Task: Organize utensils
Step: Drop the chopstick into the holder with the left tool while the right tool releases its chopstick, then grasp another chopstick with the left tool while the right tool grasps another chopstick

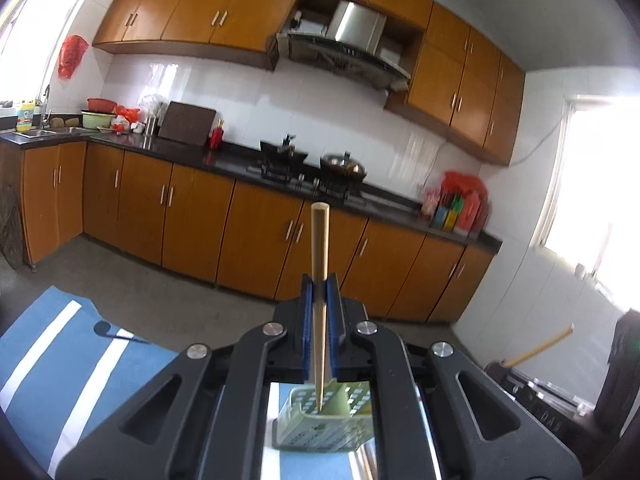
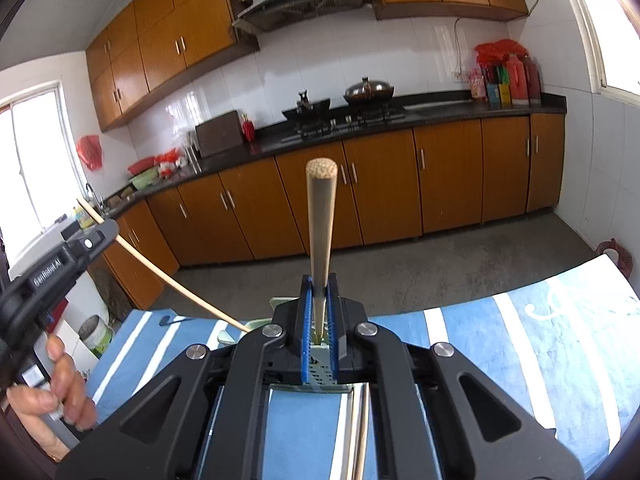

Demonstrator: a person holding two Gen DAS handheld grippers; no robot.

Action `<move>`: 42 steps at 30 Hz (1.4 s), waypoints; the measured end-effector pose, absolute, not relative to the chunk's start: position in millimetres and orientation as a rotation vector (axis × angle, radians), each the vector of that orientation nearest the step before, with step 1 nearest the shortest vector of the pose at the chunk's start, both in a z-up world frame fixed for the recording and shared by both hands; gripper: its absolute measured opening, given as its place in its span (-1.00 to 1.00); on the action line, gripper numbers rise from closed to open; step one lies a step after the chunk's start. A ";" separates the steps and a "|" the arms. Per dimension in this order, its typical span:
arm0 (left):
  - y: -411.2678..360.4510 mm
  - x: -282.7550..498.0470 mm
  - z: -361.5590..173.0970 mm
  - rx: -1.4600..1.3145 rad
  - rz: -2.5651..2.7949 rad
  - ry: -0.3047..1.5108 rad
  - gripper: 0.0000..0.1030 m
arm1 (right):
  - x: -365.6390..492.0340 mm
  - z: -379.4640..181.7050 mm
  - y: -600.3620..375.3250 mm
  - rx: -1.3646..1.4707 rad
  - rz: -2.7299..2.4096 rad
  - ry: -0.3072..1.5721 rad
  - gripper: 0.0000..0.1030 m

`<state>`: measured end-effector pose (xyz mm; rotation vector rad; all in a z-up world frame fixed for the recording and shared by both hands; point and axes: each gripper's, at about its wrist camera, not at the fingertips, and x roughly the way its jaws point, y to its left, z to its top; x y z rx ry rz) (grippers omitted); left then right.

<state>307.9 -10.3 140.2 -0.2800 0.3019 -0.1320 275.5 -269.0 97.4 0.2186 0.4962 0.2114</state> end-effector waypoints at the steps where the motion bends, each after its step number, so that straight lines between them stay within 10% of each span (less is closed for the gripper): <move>1: -10.1 310.2 134.2 -0.276 -0.132 0.317 -0.85 | 277.7 95.4 -267.6 0.219 0.211 0.508 -0.85; 19: 40.2 255.4 135.0 -0.305 -0.090 0.309 -0.28 | 227.6 96.3 -297.8 0.220 0.124 0.438 -0.37; 30: 76.6 191.1 18.0 -0.213 0.000 0.598 -0.21 | 206.4 -55.1 -321.3 0.231 0.053 0.834 -0.51; 42: 71.2 176.0 -46.8 -0.193 0.004 0.764 -0.21 | 208.0 -97.2 -303.2 0.205 0.052 0.930 -0.58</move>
